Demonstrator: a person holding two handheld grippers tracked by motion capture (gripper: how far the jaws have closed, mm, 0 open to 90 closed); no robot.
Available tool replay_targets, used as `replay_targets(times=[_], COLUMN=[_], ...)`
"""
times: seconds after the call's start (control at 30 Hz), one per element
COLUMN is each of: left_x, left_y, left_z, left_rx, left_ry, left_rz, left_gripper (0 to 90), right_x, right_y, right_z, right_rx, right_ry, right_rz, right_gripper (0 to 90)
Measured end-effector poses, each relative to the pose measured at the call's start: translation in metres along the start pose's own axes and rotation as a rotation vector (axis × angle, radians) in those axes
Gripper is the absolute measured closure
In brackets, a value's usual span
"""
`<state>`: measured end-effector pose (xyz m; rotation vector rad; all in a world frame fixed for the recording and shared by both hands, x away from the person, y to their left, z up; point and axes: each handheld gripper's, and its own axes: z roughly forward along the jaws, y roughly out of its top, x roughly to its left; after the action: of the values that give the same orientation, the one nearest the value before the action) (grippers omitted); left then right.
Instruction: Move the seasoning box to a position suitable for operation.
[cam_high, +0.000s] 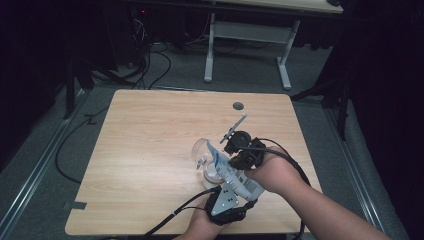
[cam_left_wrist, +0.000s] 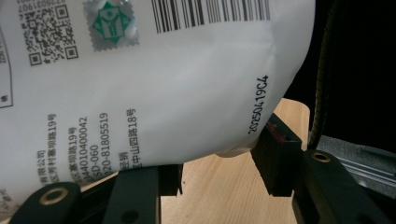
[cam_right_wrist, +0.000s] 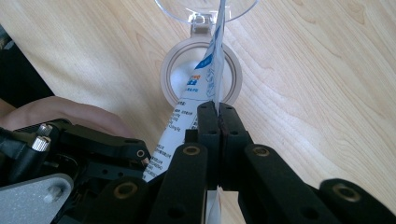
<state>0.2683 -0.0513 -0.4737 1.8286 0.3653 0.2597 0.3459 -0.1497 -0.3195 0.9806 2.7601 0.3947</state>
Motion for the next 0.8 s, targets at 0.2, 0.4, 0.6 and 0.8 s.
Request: replay_targets(times=[0.2,0.4,0.6,0.8], left_x=[0.0016,0.0009,-0.0012,-0.0014], left_y=[-0.0011,-0.0011,-0.0016,-0.0018], left_z=[-0.002,-0.002,-0.0004,-0.0001], left_rx=[0.0,-0.005,-0.006,-0.007], left_ry=[0.004,-0.001,-0.006,-0.008], left_rz=[0.003,-0.009,-0.012,-0.011], left_gripper=[57.5,57.3,57.0,57.0], right_x=[0.0015,0.0027,0.0029,0.0024], right_y=[0.0026,0.0039,0.0024,0.0013], right_z=[0.0003,0.0017,0.0034,0.0031], right_rx=[0.003,0.008,0.01,0.009], right_ry=[-0.002,-0.002,0.002,0.001], right_rz=[0.0,-0.005,-0.004,-0.005], right_gripper=[89.9,89.9,89.9,89.9])
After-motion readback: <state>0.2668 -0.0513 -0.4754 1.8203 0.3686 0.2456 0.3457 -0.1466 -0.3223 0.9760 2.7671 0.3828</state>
